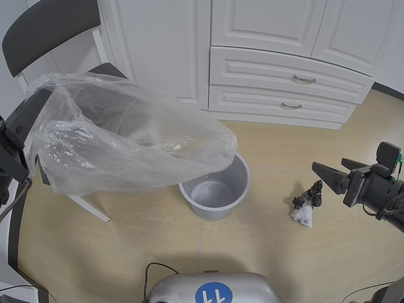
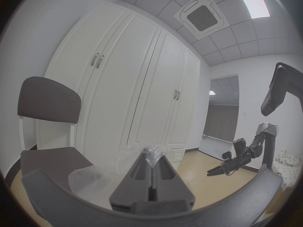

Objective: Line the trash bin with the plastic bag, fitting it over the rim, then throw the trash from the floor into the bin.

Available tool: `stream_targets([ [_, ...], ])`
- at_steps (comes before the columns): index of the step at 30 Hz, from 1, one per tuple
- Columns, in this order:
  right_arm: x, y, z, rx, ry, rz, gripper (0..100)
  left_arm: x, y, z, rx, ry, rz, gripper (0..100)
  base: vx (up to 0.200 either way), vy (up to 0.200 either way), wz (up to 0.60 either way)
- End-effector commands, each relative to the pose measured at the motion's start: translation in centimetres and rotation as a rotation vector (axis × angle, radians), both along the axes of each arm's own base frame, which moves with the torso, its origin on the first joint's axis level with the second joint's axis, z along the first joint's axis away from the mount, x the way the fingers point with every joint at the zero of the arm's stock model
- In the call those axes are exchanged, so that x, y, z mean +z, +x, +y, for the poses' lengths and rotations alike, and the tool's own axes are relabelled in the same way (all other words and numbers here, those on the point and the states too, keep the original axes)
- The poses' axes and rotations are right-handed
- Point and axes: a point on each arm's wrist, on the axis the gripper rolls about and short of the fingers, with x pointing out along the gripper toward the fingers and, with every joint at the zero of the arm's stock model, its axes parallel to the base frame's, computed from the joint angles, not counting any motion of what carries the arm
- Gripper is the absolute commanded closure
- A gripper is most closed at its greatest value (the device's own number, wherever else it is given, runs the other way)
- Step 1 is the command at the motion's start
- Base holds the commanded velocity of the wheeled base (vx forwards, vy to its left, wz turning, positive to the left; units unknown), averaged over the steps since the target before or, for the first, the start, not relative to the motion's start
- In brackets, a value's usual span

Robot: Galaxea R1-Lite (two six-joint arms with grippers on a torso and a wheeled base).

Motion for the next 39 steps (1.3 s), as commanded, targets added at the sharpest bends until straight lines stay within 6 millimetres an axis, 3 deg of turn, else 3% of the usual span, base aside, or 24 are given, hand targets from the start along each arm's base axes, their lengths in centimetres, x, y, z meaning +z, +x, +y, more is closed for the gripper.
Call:
stream_targets([
  [1,-1.0,0.6,0.9,0.019,-0.028,0.042,0,0.2,-0.5,-0.1,-0.023,-0.010,-0.013,100,0.000,0.000,0.00],
  [9,-2.0,1.5,2.4,0.043,-0.024,0.079,0,0.5,-1.5,0.2,-0.039,-0.020,-0.045,100,0.000,0.000,0.00],
  [11,-1.7,1.3,2.7,0.066,-0.019,0.070,0,0.6,-1.7,0.4,-0.038,-0.023,-0.052,100,0.000,0.000,0.00],
  [15,1.1,1.1,4.4,0.157,0.026,-0.006,0,0.7,-2.1,0.6,-0.035,-0.025,-0.068,100,0.000,0.000,0.00],
  [18,1.0,0.8,5.1,0.199,0.036,0.001,0,0.9,-2.4,0.7,-0.035,-0.032,-0.082,100,0.000,0.000,0.00],
  [21,-1.1,1.1,6.7,0.259,0.018,0.089,0,1.2,-3.1,1.0,-0.039,-0.043,-0.107,100,0.000,0.000,0.00],
  [30,-2.4,-0.3,9.2,0.348,0.009,0.149,0,1.2,-3.3,1.0,-0.052,-0.040,-0.116,100,0.000,0.000,0.00],
  [39,-3.6,1.8,11.6,0.280,0.101,0.128,0,1.3,-3.7,1.2,-0.056,-0.044,-0.130,100,0.000,0.000,0.00],
])
